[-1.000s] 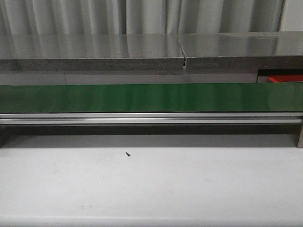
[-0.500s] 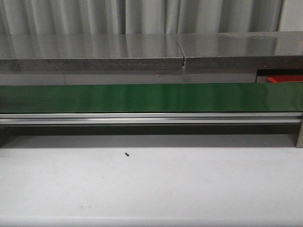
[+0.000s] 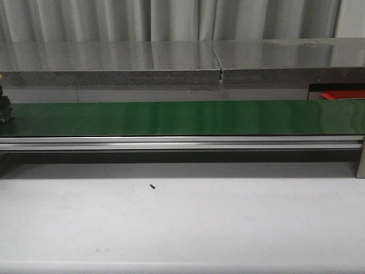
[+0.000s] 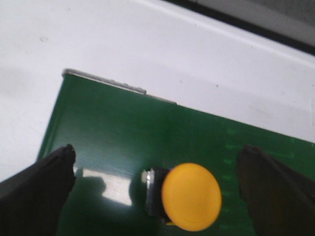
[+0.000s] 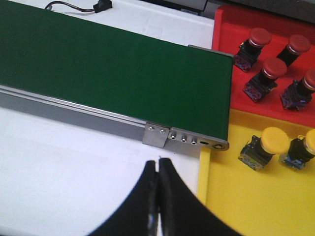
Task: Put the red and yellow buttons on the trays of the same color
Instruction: 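Grasp a yellow button with the left gripper and set it on the belt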
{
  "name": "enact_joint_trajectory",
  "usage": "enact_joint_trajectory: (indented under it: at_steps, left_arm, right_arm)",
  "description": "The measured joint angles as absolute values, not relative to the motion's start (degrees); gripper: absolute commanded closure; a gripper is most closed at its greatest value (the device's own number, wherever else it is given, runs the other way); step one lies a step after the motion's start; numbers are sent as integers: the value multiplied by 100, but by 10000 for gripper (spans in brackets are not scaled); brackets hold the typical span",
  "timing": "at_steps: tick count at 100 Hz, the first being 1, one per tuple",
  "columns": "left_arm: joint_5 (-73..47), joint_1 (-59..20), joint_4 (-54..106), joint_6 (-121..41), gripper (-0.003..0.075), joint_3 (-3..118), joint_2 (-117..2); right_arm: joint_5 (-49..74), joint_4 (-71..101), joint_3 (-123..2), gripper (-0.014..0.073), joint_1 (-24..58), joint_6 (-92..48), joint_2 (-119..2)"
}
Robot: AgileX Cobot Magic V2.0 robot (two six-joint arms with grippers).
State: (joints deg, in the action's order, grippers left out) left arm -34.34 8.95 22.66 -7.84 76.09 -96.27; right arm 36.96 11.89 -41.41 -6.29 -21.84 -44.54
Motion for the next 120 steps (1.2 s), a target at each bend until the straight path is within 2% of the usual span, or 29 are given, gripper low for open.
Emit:
enact_joint_trajectory:
  at_steps: [24,49,87,120]
  left_arm:
    - [-3463,1763,2153,-805,78,7967,-9878]
    - [-3644,2361,1990,-816,78,8833,-11097]
    - [-3775,2402,1691,-595,78,10323,-12548]
    - [-3730,2402,1436,-371,79,11122,-13350]
  right_arm:
    - [3696,1189,-4141,662,-629,-2184,-4454]
    - [3696,1189,-4141,662,-629,-2184,-4454]
    - [3696,1189,-4141,662,-629,-2184,-4454]
    - [3696,1189,-4141,662,-629,-2184,-4454]
